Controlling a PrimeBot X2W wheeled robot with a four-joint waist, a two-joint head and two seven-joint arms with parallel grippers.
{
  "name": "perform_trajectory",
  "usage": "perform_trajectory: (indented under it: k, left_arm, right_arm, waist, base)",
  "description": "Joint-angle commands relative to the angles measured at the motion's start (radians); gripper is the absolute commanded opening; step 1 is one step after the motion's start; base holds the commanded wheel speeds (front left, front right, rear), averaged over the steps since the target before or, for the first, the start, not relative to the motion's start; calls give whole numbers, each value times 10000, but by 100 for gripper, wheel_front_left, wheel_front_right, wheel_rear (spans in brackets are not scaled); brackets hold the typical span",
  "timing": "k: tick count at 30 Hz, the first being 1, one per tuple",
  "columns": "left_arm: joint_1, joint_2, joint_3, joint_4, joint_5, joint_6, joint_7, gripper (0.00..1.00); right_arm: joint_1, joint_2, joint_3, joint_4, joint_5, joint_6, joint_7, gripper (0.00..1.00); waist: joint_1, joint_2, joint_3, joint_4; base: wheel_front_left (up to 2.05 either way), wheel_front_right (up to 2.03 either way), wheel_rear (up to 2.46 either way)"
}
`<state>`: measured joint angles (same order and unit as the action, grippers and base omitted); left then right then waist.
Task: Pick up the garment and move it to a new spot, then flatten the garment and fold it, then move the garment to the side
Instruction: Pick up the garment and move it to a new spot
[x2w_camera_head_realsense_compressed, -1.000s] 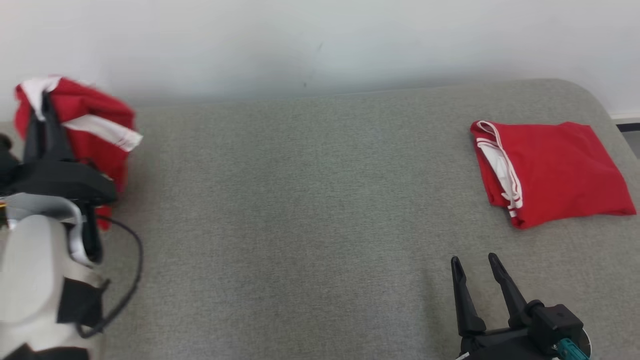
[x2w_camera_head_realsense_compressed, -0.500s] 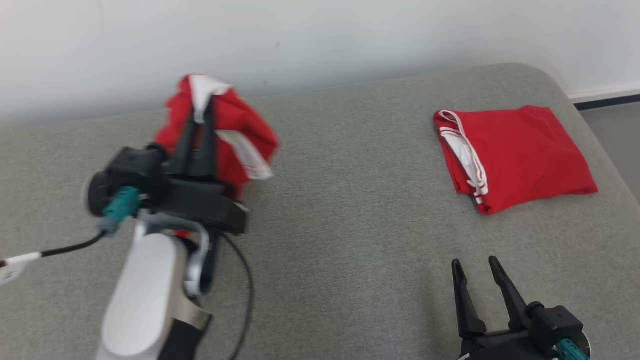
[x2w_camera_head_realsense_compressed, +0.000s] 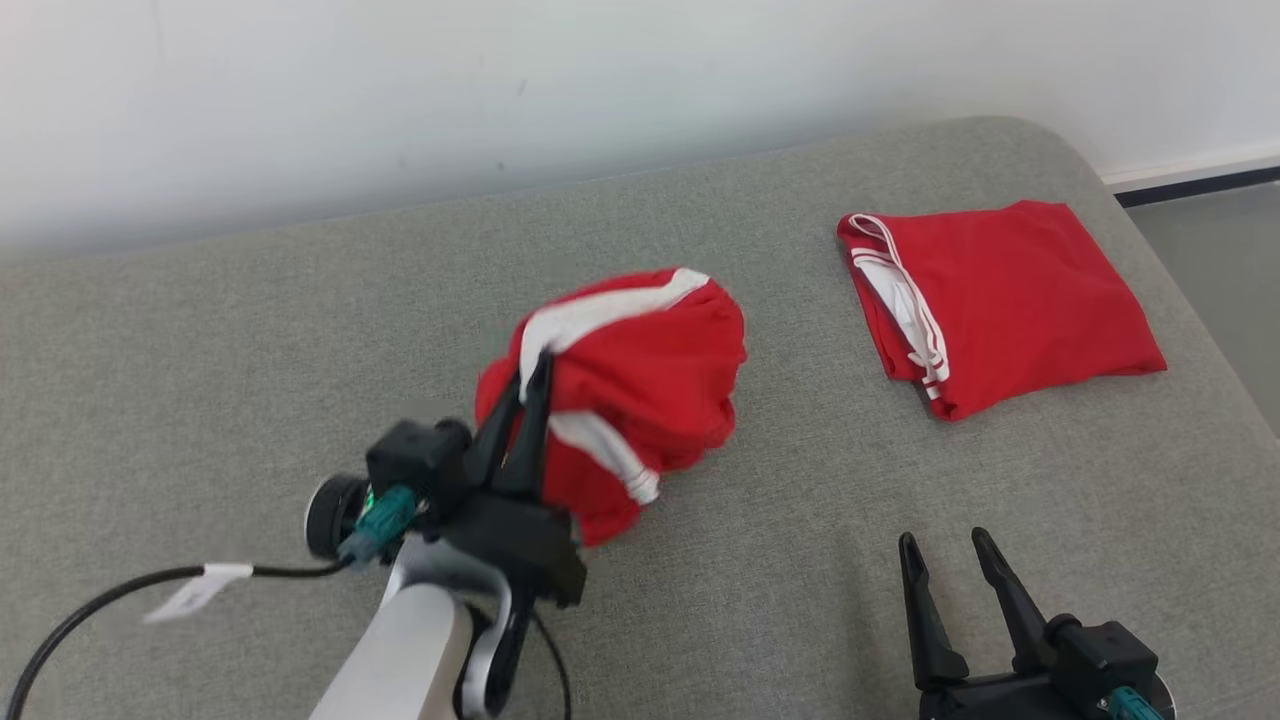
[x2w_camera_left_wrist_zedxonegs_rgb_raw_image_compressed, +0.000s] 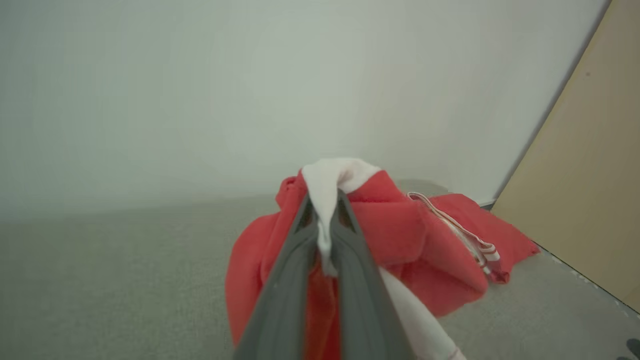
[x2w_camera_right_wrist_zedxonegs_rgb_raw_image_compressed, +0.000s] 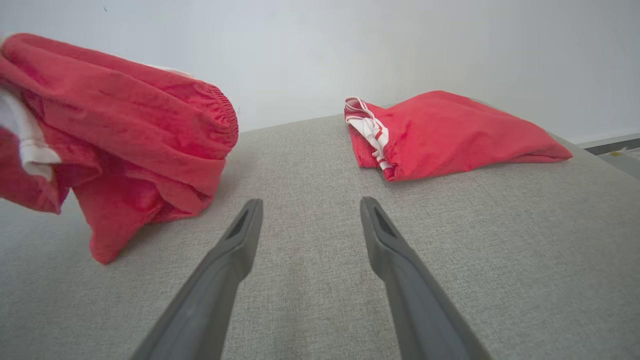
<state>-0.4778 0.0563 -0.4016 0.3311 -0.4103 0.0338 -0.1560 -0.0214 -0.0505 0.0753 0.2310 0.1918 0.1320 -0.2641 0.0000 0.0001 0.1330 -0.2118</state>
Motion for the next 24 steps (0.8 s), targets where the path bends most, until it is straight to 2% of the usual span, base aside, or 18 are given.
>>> perform_trajectory:
  k: [1,8,9,10,11,15,19,24]
  left_arm:
    - [227,94,40,287,21,-71,-188,0]
    - [457,181,-201,2128,89,-375,-715,0]
    - [389,163,-281,2273,202,-364,-773,9]
    - [324,134,-336,2338,237,-376,-848,49]
    - [223,109,-353,2325,270,-401,-914,100]
    - [107,30,-492,1949,237,-463,-1056,100]
    - [222,20,-299,1062,371,-248,-1102,100]
    - [907,448,355,-34,782,16,-1091,100]
  right_arm:
    - [-10,2,17,10,20,-22,1,100]
    - [1,4,25,156,-87,-22,3,100]
    - [-2,4,13,158,-99,-22,1,100]
    - [2,4,-18,145,-114,-22,1,100]
    - [12,2,-46,134,-107,-22,3,100]
    - [114,4,-180,95,-150,-22,1,100]
    - [244,2,-202,69,-123,-22,3,100]
    - [200,-1,-243,-47,-53,-22,3,100]
  waist:
    - [0,-1,-14,-8]
    - [0,-1,-147,60]
    - [0,-1,-166,90]
    - [0,-1,-190,130]
    - [0,-1,-209,172]
    - [0,-1,-327,412]
    - [0,-1,-443,727]
    - [0,-1,-545,906]
  base:
    - [0,0,0]
    - [0,0,0]
    - [0,0,0]
    - [0,0,0]
    - [0,0,0]
    - [0,0,0]
    - [0,0,0]
    - [0,0,0]
